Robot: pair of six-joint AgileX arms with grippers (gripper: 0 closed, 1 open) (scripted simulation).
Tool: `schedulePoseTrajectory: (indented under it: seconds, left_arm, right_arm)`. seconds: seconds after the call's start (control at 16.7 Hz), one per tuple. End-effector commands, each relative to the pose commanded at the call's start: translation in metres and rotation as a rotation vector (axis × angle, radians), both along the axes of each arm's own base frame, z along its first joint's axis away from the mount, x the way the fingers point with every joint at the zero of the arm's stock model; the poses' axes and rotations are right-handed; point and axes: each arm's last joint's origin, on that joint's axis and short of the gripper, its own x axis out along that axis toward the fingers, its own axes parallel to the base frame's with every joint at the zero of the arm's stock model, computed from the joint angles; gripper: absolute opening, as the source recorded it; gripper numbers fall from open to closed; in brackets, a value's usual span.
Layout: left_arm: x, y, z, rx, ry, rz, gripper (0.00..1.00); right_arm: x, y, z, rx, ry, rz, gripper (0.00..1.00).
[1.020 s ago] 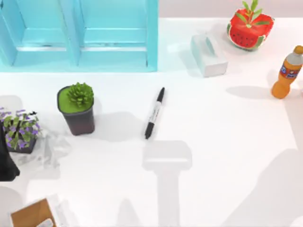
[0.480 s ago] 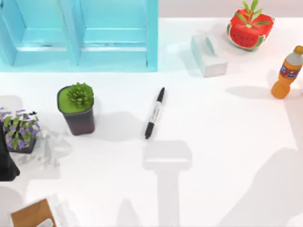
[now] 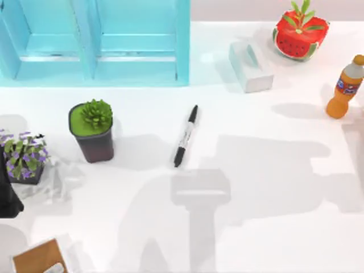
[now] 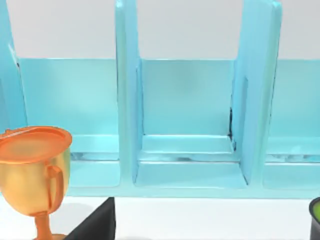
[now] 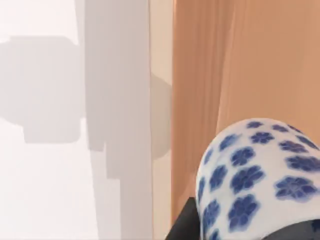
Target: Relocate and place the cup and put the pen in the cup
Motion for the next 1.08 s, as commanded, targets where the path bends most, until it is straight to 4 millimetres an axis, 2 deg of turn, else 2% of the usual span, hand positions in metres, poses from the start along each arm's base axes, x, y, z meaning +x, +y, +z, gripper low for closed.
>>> schedulePoseTrajectory:
  seconds: [0.18, 0.42, 0.6, 0.72, 0.84, 1.08]
  left_arm:
    - [0.000, 0.000, 0.000, 0.000, 0.000, 0.000, 1.00]
    - [0.000, 0.000, 0.000, 0.000, 0.000, 0.000, 1.00]
    - [0.000, 0.000, 0.000, 0.000, 0.000, 0.000, 1.00]
    - [0.000, 0.000, 0.000, 0.000, 0.000, 0.000, 1.00]
    - [0.000, 0.000, 0.000, 0.000, 0.000, 0.000, 1.00]
    - [0.000, 0.000, 0.000, 0.000, 0.000, 0.000, 1.00]
  right_arm:
    - [-0.011, 0.033, 0.035, -0.005, -0.026, 0.002, 0.00]
    - [-0.014, 0.037, 0.040, -0.006, -0.033, 0.002, 0.00]
    - [-0.011, 0.040, 0.036, -0.004, -0.029, -0.004, 0.00]
    - [-0.006, 0.056, 0.028, -0.006, -0.032, -0.010, 0.00]
    - [0.000, 0.081, 0.014, -0.008, -0.033, -0.014, 0.00]
    - [0.001, 0.147, -0.020, -0.008, -0.026, -0.009, 0.00]
